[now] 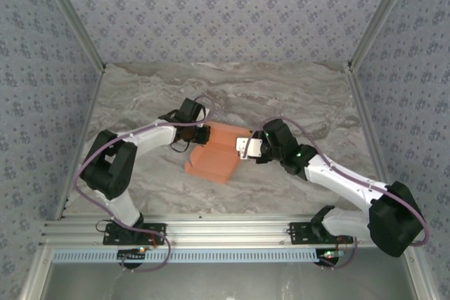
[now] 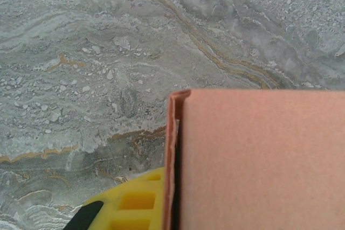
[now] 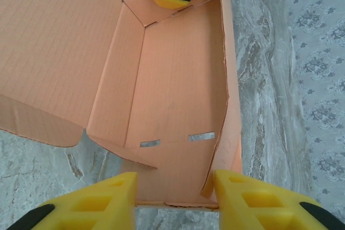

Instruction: Fold the paper box

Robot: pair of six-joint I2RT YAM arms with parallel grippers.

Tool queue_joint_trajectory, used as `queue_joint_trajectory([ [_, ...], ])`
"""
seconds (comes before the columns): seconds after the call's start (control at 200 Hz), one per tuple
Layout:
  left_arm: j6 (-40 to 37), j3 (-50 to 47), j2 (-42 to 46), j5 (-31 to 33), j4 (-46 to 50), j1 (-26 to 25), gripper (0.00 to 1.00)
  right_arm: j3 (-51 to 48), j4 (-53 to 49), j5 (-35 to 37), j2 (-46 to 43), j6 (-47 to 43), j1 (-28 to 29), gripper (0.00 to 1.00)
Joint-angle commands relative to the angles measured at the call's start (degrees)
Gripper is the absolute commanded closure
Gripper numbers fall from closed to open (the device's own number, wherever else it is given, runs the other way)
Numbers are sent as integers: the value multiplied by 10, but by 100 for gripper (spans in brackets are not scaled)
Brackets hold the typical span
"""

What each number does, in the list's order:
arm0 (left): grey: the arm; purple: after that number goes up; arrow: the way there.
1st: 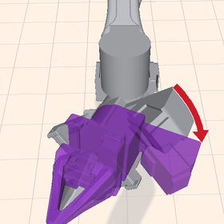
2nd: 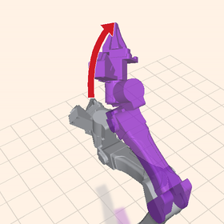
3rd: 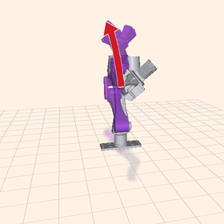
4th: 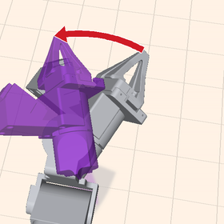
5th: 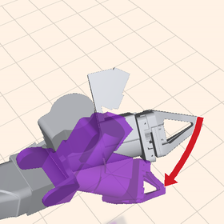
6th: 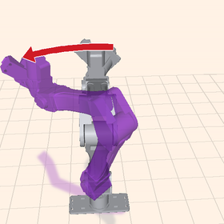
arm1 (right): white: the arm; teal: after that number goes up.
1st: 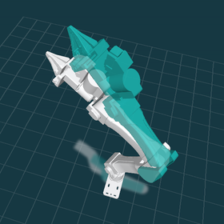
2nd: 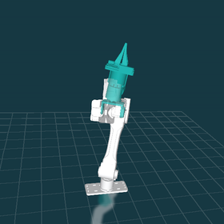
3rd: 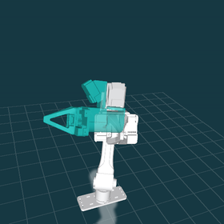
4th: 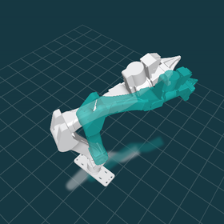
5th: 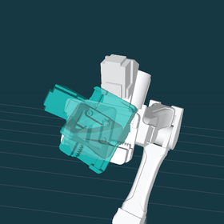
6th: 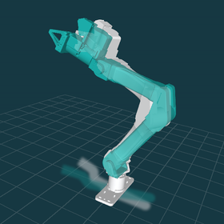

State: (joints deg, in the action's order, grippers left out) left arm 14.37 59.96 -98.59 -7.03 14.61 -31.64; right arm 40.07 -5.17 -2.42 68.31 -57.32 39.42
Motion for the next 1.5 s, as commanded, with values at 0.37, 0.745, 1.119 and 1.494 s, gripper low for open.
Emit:
queue_joint_trajectory([
  [0.37, -4, 25, -1, -34, -15, -9, 100, 46, -105, -44, 55, -3, 3, 67],
  [0.745, -3, 20, 6, -34, -24, -8, 100, 41, -72, -132, 39, 71, -41, 57],
  [1.119, 2, 6, 7, -31, -46, -11, 100, -61, 90, -383, -97, 241, -147, 39],
  [1.494, 2, 3, 19, -32, -57, -12, 100, -79, 162, -368, -146, 365, -225, 37],
])
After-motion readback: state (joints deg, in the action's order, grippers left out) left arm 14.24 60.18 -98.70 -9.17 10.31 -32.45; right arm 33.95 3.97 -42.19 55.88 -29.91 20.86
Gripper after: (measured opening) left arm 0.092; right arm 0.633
